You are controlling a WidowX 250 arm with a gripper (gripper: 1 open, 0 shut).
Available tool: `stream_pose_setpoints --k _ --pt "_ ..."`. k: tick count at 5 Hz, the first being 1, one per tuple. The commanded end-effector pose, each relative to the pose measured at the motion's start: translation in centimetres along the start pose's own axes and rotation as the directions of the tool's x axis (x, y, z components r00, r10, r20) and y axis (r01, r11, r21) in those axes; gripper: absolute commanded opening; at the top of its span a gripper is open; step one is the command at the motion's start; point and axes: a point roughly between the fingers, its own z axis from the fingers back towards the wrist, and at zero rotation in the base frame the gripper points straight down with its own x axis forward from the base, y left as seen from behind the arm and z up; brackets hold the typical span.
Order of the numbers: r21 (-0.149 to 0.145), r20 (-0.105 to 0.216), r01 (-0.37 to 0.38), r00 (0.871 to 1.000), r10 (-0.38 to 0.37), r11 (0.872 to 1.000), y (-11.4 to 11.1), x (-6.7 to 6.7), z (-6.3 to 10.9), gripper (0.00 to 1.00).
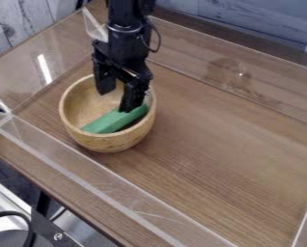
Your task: Remove the green block from inside the brown bowl and put it on the table
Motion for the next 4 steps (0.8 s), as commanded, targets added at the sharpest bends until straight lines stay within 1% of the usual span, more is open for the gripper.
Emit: stream_pose_setpoints --k 1,2,3,4 --pt "0.000 0.024 -0.025 0.999 0.025 1.000 0.1 0.2 -0.4 1.00" --pt "0.010 -0.001 -0.023 1.000 0.023 1.000 1.0 0.4 -1.9 1.00" --pt "0.015 -0.016 -0.023 1.000 0.023 1.000 1.4 0.7 -3.1 0.00" --pt "-0.022 -0.013 -0.021 1.000 0.021 1.000 1.1 0.3 -3.1 0.00"
